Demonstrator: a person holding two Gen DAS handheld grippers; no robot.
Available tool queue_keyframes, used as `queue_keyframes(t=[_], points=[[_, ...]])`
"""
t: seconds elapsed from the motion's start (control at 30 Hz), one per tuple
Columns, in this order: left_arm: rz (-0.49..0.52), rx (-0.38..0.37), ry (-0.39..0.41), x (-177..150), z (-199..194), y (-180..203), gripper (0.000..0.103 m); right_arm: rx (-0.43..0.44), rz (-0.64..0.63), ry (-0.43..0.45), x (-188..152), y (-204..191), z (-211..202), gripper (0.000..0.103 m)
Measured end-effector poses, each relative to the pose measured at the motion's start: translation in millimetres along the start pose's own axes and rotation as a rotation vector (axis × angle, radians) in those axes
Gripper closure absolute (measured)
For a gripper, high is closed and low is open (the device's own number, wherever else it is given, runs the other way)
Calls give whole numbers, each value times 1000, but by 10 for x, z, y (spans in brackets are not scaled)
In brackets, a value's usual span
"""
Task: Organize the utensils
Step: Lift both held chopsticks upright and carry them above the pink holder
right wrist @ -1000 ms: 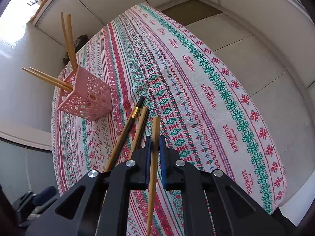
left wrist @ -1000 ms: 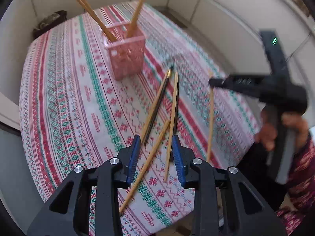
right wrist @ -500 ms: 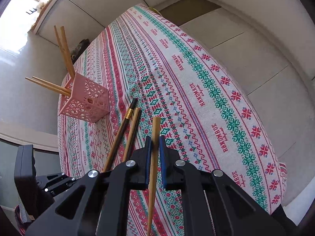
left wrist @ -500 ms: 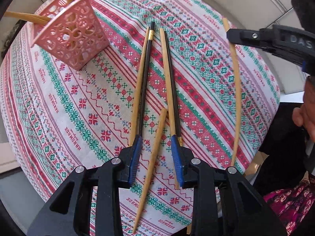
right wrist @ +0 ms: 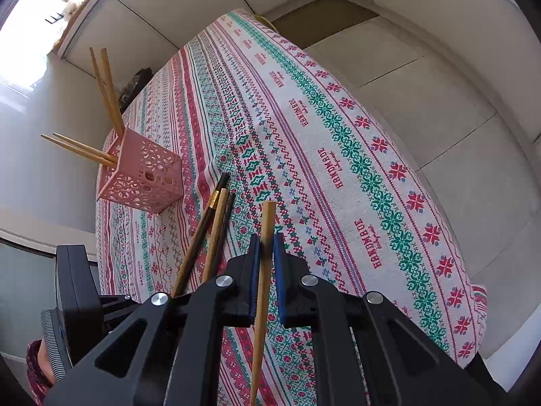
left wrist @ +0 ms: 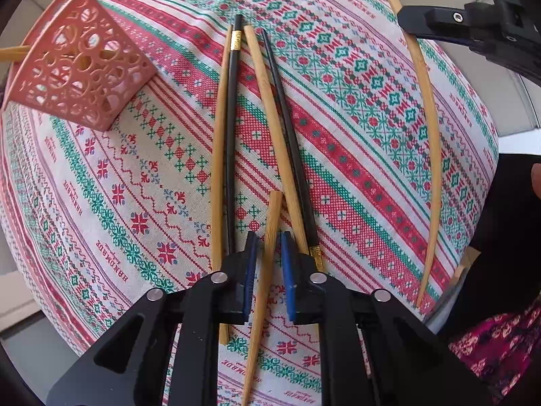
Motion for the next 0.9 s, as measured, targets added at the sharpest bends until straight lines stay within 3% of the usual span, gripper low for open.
queue_keyframes(t=[0.1, 0.3, 0.47, 0.63, 0.9], points=[[-58, 17, 84, -115, -73, 46, 97, 30, -22, 29, 3, -63, -81, 95], [-240, -19, 449, -325, -810, -83, 97, 112, -206, 164, -99, -448, -519, 95], [-345, 8, 658, -525, -1353, 4, 97, 171, -345, 262, -335, -777, -927, 95], [-398, 77, 805, -624, -1831, 59, 97, 187, -411, 308, -488, -964, -1224, 95], [-452, 137, 918, -600, -2350, 63, 97, 206, -452, 389, -433, -1194, -1650, 95]])
Point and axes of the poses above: each gripper's, at about its wrist camera, not at the fingertips, and z roughly the way its jaws point, y to its right, x to its top, the point moved 9 cm from there along z, roughly the way its jaws point, and after that the axes turned 2 degrees about -z, right-handed, at the moved point
